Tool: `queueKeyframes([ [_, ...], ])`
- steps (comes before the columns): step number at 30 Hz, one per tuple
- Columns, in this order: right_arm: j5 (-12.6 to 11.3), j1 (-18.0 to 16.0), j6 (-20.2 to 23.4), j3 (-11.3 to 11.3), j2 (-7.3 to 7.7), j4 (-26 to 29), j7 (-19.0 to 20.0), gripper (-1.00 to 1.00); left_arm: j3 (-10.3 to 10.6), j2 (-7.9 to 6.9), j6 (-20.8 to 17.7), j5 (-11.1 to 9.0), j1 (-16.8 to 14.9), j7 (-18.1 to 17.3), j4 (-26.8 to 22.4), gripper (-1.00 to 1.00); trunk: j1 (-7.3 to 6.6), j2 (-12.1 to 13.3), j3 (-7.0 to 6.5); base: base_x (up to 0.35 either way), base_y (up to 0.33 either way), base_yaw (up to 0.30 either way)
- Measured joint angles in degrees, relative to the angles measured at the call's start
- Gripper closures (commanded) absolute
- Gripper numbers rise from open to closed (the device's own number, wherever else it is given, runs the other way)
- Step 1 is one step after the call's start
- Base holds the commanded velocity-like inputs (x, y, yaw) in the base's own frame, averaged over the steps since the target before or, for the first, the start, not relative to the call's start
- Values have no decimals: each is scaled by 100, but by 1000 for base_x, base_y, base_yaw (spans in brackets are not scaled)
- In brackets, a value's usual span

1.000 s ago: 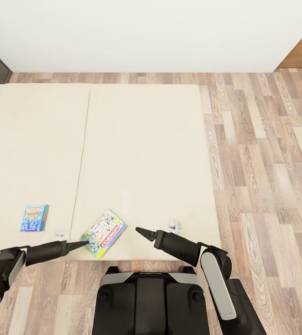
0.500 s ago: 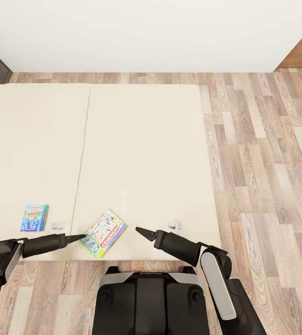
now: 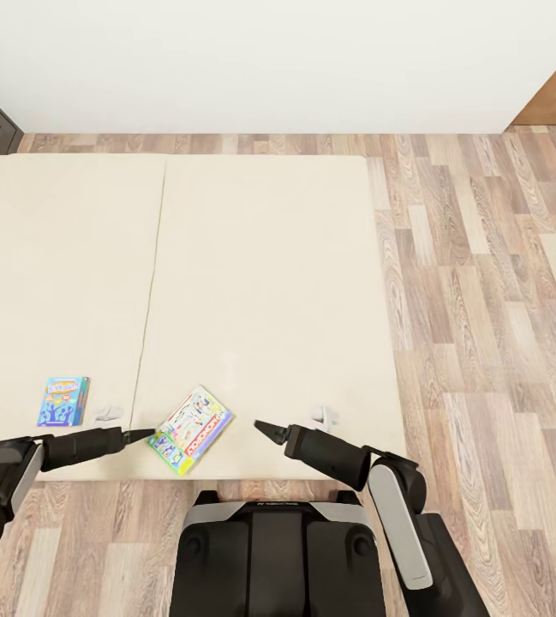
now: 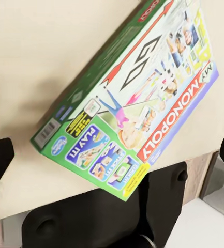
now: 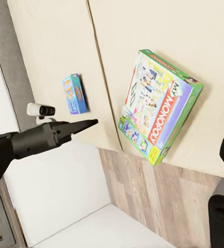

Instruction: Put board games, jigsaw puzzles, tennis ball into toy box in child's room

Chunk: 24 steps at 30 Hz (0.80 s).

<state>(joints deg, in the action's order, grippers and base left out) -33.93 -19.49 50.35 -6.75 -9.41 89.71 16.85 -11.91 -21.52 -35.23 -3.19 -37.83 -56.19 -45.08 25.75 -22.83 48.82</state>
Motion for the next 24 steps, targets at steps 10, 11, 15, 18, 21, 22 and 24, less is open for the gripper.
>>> queueKeyframes([
  [10,16,0,10,-157,-6,2,-366,-100,13,70,-3,-8,-2,1065,0,-100,0,0,0,0,0,0],
  [11,15,0,8,-166,-4,2,-370,-100,15,97,-1,-11,-2,1181,0,-100,0,0,0,0,0,0],
  [15,16,0,-1,-190,1,0,-377,-100,23,276,33,-19,-2,1639,1,-100,0,0,0,0,0,0],
  [18,16,0,-4,-202,7,0,-377,-100,28,375,51,-20,0,1796,1,-100,0,0,0,0,0,0],
  [21,16,0,-5,-210,6,-1,-378,-100,30,418,65,-22,0,1862,1,-100,0,0,0,0,0,0],
  [22,16,0,-5,-212,5,-1,-378,-100,30,423,67,-22,-1,1871,1,-100,0,0,0,0,0,0],
  [24,16,0,-6,-224,4,-1,-378,-100,31,435,71,-23,1,1889,1,-100,0,0,0,0,0,0],
])
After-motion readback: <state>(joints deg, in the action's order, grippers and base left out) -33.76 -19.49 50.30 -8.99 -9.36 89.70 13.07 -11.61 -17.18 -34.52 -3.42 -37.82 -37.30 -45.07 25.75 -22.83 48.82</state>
